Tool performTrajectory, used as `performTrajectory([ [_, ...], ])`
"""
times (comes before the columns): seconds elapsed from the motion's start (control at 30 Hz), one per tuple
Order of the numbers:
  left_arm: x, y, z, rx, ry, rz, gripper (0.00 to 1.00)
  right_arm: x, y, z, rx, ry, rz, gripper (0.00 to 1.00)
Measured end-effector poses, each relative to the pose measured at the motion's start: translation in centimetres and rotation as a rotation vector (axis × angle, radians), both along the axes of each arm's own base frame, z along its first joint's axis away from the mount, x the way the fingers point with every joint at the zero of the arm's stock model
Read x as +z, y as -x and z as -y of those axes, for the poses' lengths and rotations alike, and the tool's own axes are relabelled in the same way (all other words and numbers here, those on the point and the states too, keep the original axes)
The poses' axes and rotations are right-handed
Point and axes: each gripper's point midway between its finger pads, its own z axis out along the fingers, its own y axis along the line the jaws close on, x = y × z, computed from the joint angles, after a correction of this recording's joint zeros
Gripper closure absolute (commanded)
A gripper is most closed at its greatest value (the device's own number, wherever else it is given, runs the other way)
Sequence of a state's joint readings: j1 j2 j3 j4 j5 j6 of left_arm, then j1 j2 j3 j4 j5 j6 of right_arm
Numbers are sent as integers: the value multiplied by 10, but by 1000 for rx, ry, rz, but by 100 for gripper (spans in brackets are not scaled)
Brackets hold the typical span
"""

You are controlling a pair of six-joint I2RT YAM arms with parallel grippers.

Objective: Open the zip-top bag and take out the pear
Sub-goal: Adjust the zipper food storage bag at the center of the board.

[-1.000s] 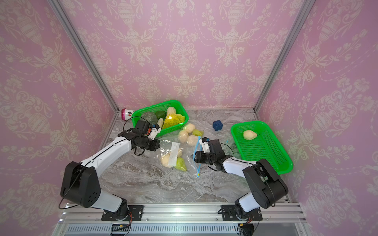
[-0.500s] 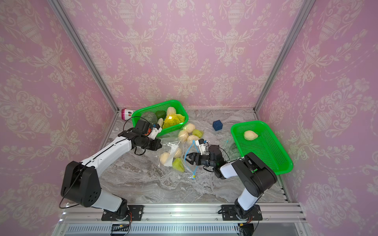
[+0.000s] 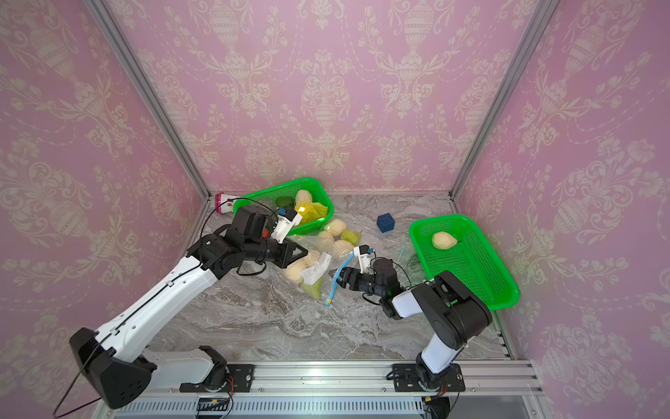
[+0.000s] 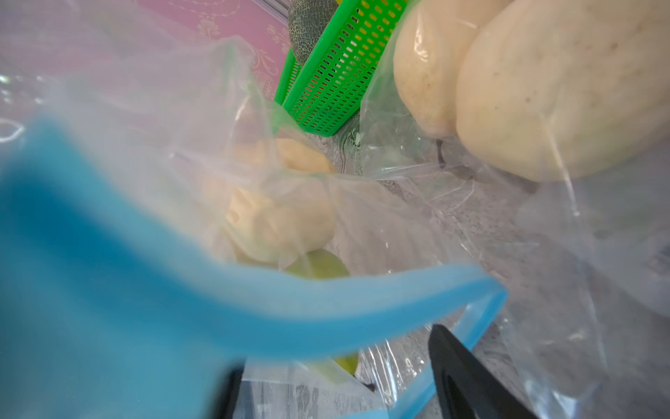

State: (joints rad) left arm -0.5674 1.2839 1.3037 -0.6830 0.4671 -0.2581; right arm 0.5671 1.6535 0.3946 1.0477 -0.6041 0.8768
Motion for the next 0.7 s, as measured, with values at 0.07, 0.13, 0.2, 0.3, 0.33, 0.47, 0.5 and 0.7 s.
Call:
performTrajectory([
  [0.07,3,2,-2,12,8,-5,100,-1,-1,3,-15,-5,-3,17],
  [0.13,9,3,-6,29,12,8,100,-3,-3,8,-35,-7,-13,17],
  [0.2,16,6,-9,42,19,29,100,-4,-4,12,-48,-7,-17,17],
  [0.3,21,5,-14,62,14,54,100,-3,-5,15,-53,-9,-15,15],
  [0.33,17,3,-16,73,1,53,100,0,-4,14,-44,-13,-8,14],
  [0.47,-21,-10,-21,116,-103,3,100,13,4,11,10,-28,39,11],
  [0.5,-35,-13,-23,125,-135,-16,100,14,6,10,26,-28,49,11],
  [0.7,-89,-24,-32,153,-278,-86,100,3,13,10,59,9,33,14],
])
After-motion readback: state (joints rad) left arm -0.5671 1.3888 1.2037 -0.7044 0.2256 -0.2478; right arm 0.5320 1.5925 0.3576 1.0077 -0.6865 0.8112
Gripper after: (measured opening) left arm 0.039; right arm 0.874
